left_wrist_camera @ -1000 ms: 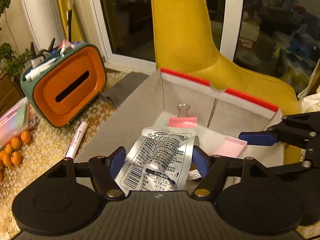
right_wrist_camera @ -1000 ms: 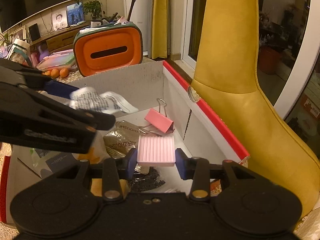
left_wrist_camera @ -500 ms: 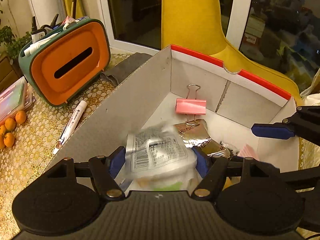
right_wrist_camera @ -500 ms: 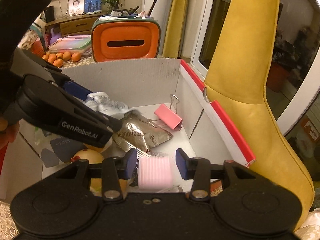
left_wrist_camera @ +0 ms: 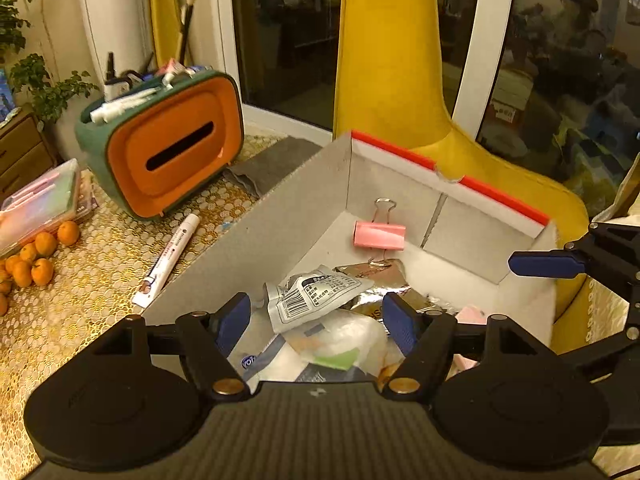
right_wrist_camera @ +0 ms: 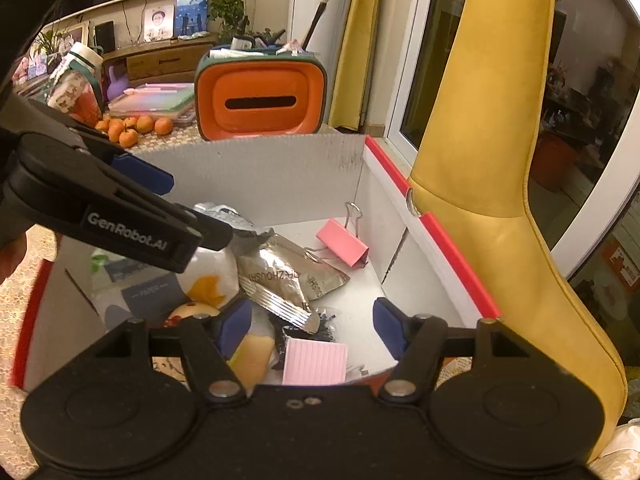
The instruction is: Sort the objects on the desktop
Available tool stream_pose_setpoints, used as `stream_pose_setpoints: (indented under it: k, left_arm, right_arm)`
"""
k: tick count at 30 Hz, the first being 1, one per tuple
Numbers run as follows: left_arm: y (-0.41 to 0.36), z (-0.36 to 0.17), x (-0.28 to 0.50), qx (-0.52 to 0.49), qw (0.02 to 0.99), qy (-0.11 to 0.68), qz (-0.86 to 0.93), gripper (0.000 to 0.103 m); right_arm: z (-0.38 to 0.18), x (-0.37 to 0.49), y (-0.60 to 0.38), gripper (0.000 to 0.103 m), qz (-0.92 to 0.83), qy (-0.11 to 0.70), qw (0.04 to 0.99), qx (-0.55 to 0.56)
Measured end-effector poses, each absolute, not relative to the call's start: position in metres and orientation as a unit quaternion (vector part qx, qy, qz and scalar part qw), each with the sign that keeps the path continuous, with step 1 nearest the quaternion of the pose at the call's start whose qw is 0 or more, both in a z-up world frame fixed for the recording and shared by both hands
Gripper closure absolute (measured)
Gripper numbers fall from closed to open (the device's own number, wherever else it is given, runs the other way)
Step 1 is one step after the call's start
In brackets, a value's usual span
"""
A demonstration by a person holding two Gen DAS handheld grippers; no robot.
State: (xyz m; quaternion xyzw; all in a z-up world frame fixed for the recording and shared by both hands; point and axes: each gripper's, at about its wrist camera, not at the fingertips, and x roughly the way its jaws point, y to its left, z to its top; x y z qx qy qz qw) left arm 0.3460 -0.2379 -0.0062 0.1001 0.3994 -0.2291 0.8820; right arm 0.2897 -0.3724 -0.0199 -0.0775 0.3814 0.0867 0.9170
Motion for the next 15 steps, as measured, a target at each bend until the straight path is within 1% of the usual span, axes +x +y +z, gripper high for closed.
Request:
stream_pose_setpoints:
  k: [1,7,12,13,14,15]
  left_arm:
    - [-0.236,-0.003,0.342,0.098,0.885,0.395,-0.228,0.031]
    - [-0.226,0.011,0.317,0.093,0.891,0.385,-0.221,0.031]
    - [-0.215,0.02,0.293,0.084,0.898,0.372,-0.219,0.031]
    - [-0.212,0.022,0.288,0.083,0.9,0.368,-0.218,0.029]
    - [-0.21,0.024,0.283,0.083,0.902,0.364,-0.216,0.024]
    - [-0.208,0.025,0.279,0.081,0.905,0.359,-0.215,0.023]
  right_arm:
    - [-0.017,0.287,-0.373,0.031,0.088,0.379,0.918,-0.075]
    - [-0.003,0.274,-0.373,0.029,0.094,0.37,0.922,-0.061]
    - [0.005,0.259,-0.374,0.025,0.105,0.36,0.926,-0.044]
    - [0.007,0.256,-0.374,0.024,0.108,0.359,0.926,-0.043]
    - [0.008,0.253,-0.373,0.023,0.111,0.357,0.927,-0.041]
    - [0.01,0.249,-0.373,0.022,0.113,0.355,0.927,-0.038]
